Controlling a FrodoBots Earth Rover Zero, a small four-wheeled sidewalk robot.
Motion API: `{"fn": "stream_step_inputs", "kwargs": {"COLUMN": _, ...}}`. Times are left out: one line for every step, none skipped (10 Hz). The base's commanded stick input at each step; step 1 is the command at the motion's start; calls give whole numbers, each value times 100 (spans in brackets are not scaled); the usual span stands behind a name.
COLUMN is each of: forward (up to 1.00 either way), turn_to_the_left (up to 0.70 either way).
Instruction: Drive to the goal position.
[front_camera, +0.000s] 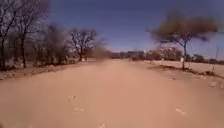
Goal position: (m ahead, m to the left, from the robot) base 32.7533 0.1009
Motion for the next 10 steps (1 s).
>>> {"fn": "stream_step_inputs", "kwargs": {"forward": 100, "turn_to_the_left": 0}}
{"fn": "stream_step_inputs", "kwargs": {"forward": 100, "turn_to_the_left": 0}}
{"fn": "stream_step_inputs", "kwargs": {"forward": 100, "turn_to_the_left": 0}}
{"fn": "stream_step_inputs", "kwargs": {"forward": 100, "turn_to_the_left": 0}}
{"fn": "stream_step_inputs", "kwargs": {"forward": 100, "turn_to_the_left": 0}}
{"fn": "stream_step_inputs", "kwargs": {"forward": 100, "turn_to_the_left": 0}}
{"fn": "stream_step_inputs", "kwargs": {"forward": 100, "turn_to_the_left": 0}}
{"fn": "stream_step_inputs", "kwargs": {"forward": 100, "turn_to_the_left": 0}}
{"fn": "stream_step_inputs", "kwargs": {"forward": 100, "turn_to_the_left": 0}}
{"fn": "stream_step_inputs", "kwargs": {"forward": 100, "turn_to_the_left": 0}}
